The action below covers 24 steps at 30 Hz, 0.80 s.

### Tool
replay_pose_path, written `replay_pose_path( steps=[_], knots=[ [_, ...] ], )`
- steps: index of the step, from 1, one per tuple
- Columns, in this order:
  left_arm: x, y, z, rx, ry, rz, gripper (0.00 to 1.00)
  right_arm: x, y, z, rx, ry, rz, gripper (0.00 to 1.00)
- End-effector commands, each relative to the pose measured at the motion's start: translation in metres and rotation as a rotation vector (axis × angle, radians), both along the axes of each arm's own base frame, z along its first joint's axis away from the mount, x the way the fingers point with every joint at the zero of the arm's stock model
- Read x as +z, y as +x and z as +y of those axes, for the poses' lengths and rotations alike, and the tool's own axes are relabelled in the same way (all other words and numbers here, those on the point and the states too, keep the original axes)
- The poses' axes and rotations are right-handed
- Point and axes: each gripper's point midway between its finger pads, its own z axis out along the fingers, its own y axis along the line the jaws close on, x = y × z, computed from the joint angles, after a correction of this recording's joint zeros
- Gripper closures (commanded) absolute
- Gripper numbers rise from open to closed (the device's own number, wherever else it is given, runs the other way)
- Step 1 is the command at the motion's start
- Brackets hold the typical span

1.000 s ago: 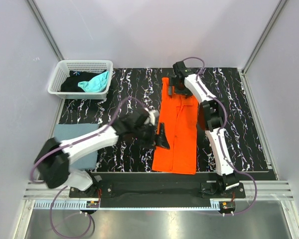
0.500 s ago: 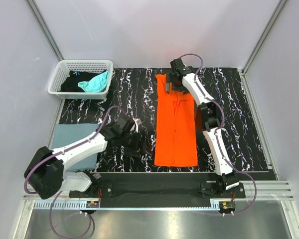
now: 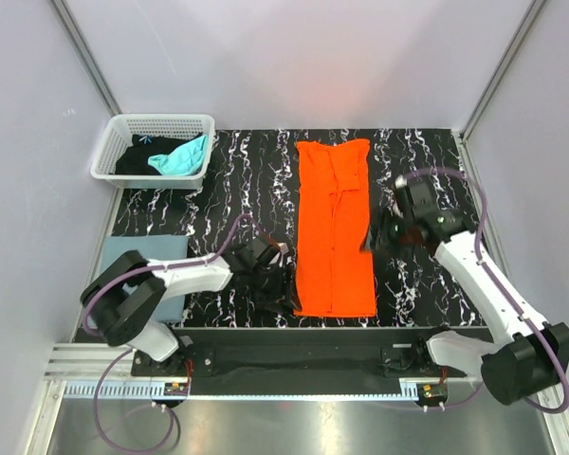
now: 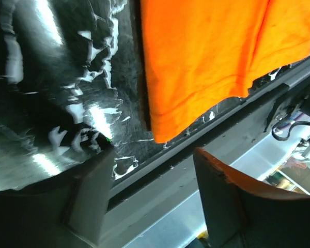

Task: Fold and stack the t-shirts
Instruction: Fold the tshirt

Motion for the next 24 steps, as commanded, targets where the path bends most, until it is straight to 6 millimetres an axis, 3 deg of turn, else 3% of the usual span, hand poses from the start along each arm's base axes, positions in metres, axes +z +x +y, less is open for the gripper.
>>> replay_pose_path(
  steps=[1,4,9,12,23,24],
  knots=[
    [-0.01,0.004,-0.012,0.043,-0.005,0.012,0.34,-0.065,-0.049,0.023,-0.087,0.187,0.233,0.3],
    [-0.021,0.002,-0.011,0.058,0.029,0.028,0.39,-0.088,-0.07,0.021,-0.165,0.228,0.279,0.3],
    [-0.024,0.005,-0.007,0.098,0.053,0.021,0.4,-0.123,-0.082,-0.004,-0.226,0.096,0.314,0.29],
    [-0.026,0.005,-0.006,0.11,0.061,0.02,0.41,-0.138,-0.087,-0.009,-0.252,0.07,0.353,0.29],
    [-0.038,0.003,0.004,0.14,0.105,0.031,0.5,-0.144,-0.084,-0.014,-0.317,0.051,0.347,0.36],
    [-0.037,0.004,0.003,0.144,0.103,0.027,0.53,-0.145,-0.084,-0.013,-0.313,0.049,0.354,0.4]
  ],
)
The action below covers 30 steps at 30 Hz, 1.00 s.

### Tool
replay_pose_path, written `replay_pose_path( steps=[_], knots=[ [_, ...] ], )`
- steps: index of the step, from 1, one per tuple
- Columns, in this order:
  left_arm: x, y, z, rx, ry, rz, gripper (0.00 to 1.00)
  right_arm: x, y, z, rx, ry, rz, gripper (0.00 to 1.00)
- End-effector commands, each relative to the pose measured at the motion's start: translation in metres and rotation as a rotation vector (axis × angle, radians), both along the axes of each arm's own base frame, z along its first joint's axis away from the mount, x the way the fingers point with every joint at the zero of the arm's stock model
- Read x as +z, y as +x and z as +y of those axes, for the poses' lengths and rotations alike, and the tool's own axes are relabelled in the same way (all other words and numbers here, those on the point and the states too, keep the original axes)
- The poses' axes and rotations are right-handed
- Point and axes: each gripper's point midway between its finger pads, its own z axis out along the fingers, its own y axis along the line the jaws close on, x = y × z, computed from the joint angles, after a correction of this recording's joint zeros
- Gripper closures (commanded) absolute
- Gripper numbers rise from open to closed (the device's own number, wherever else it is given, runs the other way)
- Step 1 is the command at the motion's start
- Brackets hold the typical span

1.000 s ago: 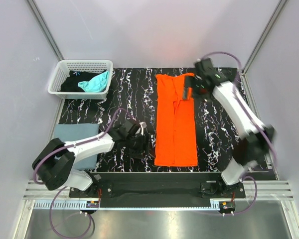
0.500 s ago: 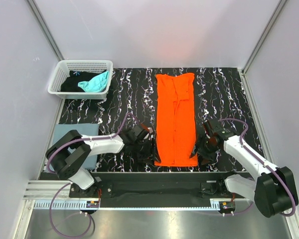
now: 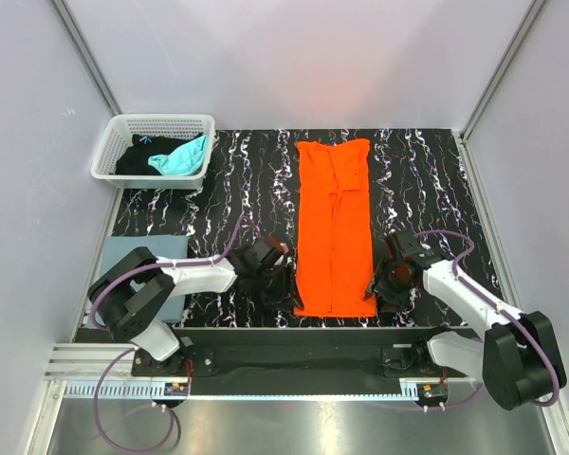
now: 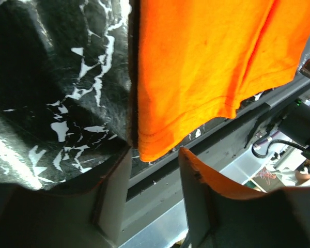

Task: Fold and stack the t-shirts
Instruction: Fold the tshirt

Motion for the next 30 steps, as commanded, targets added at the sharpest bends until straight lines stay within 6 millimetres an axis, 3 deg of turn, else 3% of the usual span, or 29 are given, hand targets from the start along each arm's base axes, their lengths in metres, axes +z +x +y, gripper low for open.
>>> replay_pose_path(
  steps=[1,8,16,19,28,30],
  knots=[
    [-0.027,0.004,0.019,0.037,0.113,-0.031,0.55,0.0,0.007,0.001,-0.024,-0.007,-0.002,0.42],
    [-0.032,0.003,0.017,0.031,0.12,-0.015,0.61,-0.002,-0.003,0.001,-0.027,-0.002,0.044,0.45],
    [-0.036,0.004,0.016,0.032,0.12,-0.014,0.68,-0.004,-0.001,0.001,-0.036,-0.012,0.057,0.48],
    [-0.032,0.006,0.014,0.036,0.107,-0.023,0.73,-0.004,-0.001,0.002,-0.035,-0.011,0.073,0.57],
    [-0.024,0.009,0.009,0.038,0.082,-0.034,0.78,-0.006,0.003,0.0,-0.047,-0.036,0.09,0.63],
    [-0.023,0.009,0.008,0.037,0.079,-0.035,0.79,-0.007,0.004,-0.002,-0.058,-0.048,0.088,0.76]
  ],
)
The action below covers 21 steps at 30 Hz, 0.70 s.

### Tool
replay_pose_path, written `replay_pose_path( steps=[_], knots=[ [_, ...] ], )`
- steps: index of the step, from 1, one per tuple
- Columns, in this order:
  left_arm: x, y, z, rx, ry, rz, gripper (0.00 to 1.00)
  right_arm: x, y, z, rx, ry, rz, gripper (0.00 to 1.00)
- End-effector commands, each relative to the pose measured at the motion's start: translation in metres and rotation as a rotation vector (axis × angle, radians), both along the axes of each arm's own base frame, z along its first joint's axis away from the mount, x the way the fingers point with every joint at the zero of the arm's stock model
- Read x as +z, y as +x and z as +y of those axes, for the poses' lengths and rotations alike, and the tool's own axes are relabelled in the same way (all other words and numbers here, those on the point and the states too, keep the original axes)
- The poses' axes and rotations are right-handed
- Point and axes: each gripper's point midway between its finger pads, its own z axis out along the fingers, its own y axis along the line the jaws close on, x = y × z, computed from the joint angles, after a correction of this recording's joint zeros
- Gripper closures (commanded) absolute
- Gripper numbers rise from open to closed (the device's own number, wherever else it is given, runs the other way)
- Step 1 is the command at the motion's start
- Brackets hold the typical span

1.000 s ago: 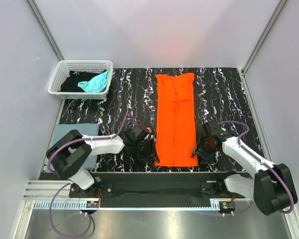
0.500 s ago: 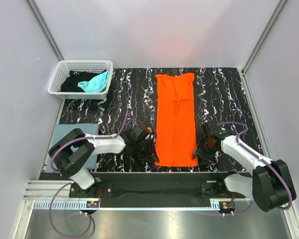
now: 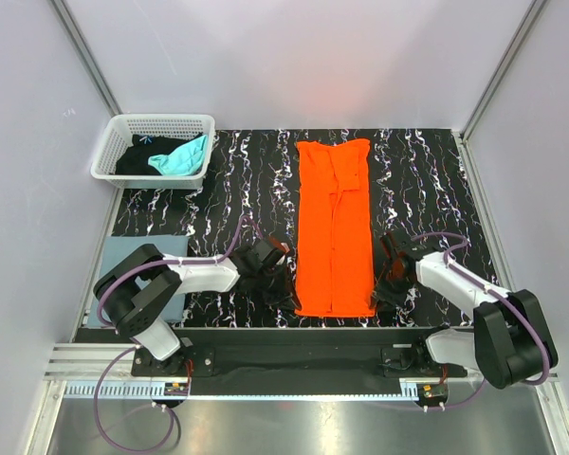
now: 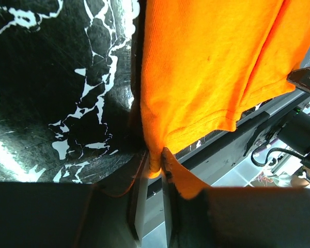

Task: Fold and stack the t-shirts
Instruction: Fold the tshirt

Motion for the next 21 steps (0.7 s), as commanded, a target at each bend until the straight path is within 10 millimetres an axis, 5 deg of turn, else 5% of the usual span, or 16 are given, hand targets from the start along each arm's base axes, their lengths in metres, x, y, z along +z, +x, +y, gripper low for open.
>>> replay_pose_path(
  steps=[1,5,7,10,15,18,21],
  knots=[
    [-0.016,0.004,0.013,0.019,0.082,-0.027,0.8,0.007,0.01,-0.001,-0.031,-0.019,-0.023,0.81],
    [-0.015,0.004,0.012,0.016,0.078,-0.028,0.89,0.009,0.01,-0.002,-0.041,-0.01,-0.055,1.0],
    [-0.012,0.003,0.01,0.012,0.066,-0.02,1.0,0.011,0.009,-0.001,-0.039,-0.001,-0.063,1.0],
    [-0.003,0.004,0.004,0.015,0.038,-0.016,1.0,0.019,0.011,0.004,-0.032,0.036,-0.095,1.0],
    [0.03,0.02,-0.019,0.022,-0.027,-0.035,1.0,0.055,0.042,0.013,-0.022,0.073,-0.23,1.0],
    [0.069,0.055,-0.037,0.03,-0.052,-0.112,1.0,0.073,0.069,0.017,0.014,0.057,-0.272,1.0],
    [0.086,0.092,-0.032,0.068,-0.062,-0.156,1.0,0.087,0.105,0.017,0.02,0.035,-0.296,1.0]
  ],
)
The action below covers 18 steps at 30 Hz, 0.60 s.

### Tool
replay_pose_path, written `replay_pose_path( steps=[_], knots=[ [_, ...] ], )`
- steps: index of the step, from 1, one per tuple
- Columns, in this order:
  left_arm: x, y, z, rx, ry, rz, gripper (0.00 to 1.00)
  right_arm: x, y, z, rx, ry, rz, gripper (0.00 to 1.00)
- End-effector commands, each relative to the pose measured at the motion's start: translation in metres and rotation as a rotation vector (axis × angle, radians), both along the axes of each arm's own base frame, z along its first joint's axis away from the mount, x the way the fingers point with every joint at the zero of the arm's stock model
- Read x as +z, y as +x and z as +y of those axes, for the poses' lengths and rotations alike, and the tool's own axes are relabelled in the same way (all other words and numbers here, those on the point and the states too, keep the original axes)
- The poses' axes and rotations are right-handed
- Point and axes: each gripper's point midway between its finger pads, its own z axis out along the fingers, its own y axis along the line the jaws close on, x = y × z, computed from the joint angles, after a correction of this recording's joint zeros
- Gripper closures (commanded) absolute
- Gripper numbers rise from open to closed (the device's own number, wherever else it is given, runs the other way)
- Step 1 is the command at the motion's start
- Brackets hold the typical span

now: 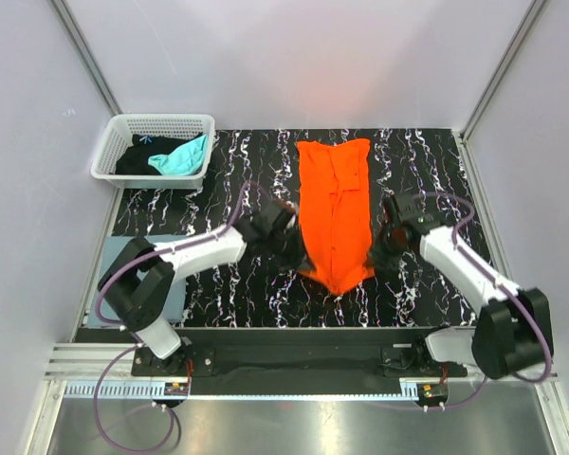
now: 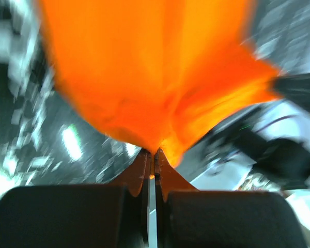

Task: Fold and stack the t-shirts
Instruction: Fold the tshirt

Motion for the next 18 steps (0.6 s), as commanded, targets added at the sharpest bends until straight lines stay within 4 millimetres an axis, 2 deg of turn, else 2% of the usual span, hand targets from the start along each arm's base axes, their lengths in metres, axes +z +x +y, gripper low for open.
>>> replay_pose_path(
  steps=[1,2,3,4,5,6,7,8,9,10,12,14,18],
  knots=[
    [0.034,0.07,0.002,0.075,-0.03,-0.11,1.0,0.022,0.052,-0.008,0.009,-0.046,-0.092,1.0],
    [0.037,0.081,0.005,0.084,-0.027,-0.11,1.0,0.027,0.073,-0.009,0.003,-0.054,-0.101,1.0],
    [0.054,0.098,-0.001,0.075,-0.064,-0.137,1.0,0.03,0.084,-0.012,0.01,-0.053,-0.108,1.0],
    [0.045,0.118,0.006,0.103,-0.058,-0.112,1.0,0.032,0.095,-0.014,0.007,-0.044,-0.109,1.0],
    [0.047,0.13,0.005,0.108,-0.071,-0.111,1.0,0.035,0.116,-0.017,-0.008,-0.027,-0.109,1.0],
    [0.06,0.146,0.0,0.108,-0.105,-0.13,1.0,0.036,0.128,-0.019,0.003,-0.029,-0.116,1.0],
    [0.049,0.161,0.004,0.126,-0.098,-0.112,1.0,0.034,0.137,-0.021,0.005,-0.029,-0.11,1.0],
    [0.046,0.17,0.005,0.134,-0.096,-0.103,1.0,0.032,0.156,-0.023,-0.002,-0.02,-0.101,1.0],
    [0.056,0.182,0.0,0.133,-0.127,-0.114,1.0,0.03,0.164,-0.024,0.006,-0.016,-0.097,1.0],
    [0.042,0.192,0.003,0.148,-0.119,-0.085,1.0,0.029,0.178,-0.02,0.015,0.006,-0.095,1.0],
    [0.046,0.209,0.002,0.158,-0.142,-0.095,1.0,0.027,0.193,-0.019,0.044,0.01,-0.104,1.0],
    [0.035,0.219,0.002,0.169,-0.141,-0.072,1.0,0.022,0.21,-0.016,0.058,0.031,-0.102,1.0],
    [0.034,0.239,0.003,0.185,-0.155,-0.083,1.0,0.017,0.232,-0.018,0.054,0.058,-0.103,1.0]
  ],
)
